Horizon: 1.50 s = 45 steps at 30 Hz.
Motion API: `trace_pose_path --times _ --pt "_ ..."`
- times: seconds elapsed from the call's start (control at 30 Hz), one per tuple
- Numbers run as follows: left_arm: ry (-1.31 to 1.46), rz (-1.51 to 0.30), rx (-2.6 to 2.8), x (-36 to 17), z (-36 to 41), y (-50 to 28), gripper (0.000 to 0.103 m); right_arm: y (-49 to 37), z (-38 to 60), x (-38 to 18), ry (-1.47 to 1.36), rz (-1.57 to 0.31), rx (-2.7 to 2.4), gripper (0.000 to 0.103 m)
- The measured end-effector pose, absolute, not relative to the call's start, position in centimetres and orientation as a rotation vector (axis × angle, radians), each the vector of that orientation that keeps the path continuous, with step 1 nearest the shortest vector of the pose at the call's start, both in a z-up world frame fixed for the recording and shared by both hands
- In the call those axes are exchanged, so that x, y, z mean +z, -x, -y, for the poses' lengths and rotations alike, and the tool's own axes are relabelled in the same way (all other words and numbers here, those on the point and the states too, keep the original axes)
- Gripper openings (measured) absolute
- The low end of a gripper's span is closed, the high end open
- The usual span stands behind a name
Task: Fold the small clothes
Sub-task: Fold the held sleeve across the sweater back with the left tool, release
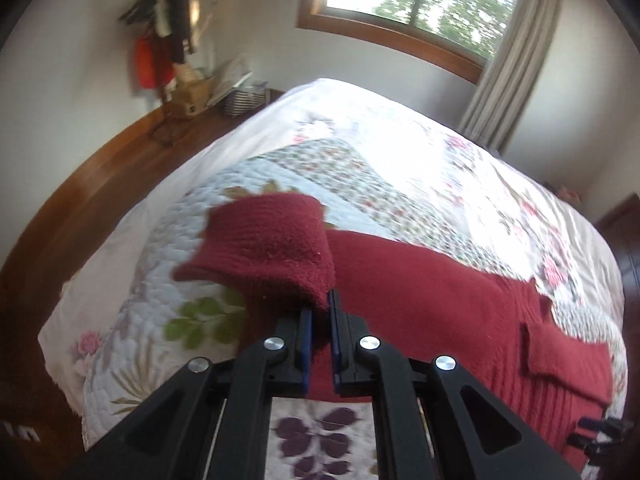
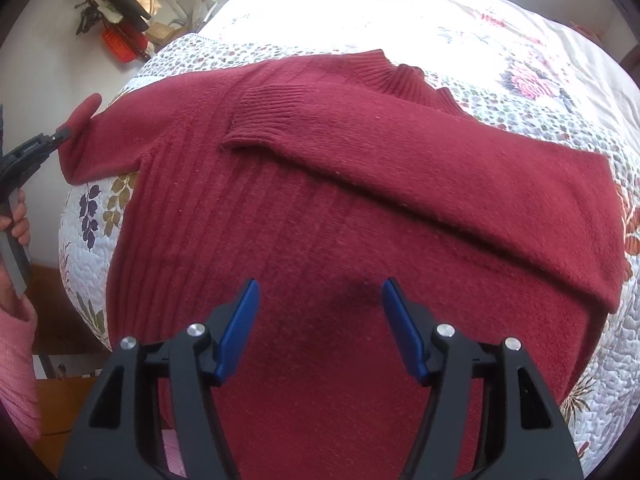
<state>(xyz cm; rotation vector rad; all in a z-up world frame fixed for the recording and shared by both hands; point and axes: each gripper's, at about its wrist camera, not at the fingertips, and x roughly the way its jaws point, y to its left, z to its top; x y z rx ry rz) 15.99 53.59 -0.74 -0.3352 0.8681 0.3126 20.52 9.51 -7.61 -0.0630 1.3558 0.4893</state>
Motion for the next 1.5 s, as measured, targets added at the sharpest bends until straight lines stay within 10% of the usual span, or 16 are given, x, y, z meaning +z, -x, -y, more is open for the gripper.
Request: trace_pose_path --times 0.63,0.77,1.33,1.5 --pt "0.195 -1.101 -0.148 -4.9 -37.8 -19.9 0.013 -19.4 -3.9 -7.3 0.006 -1.343 0.439 0.064" --pt "0.283 -1.114 -0.223 -5.1 -38.1 -19.0 0.032 -19.3 -3.5 -7.4 0.005 -1.347 0.436 0.064" --pt "0.488 -1.066 -0.004 -4.1 -43.1 -21.9 0.04 -19.1 -4.6 -7.0 0.03 -1.345 0.449 0.066" --pt "0.499 -1.075 0.02 -4.8 -43.1 -23.3 0.007 -19.0 -4.0 -6.9 0.019 -1.34 0.435 0.066"
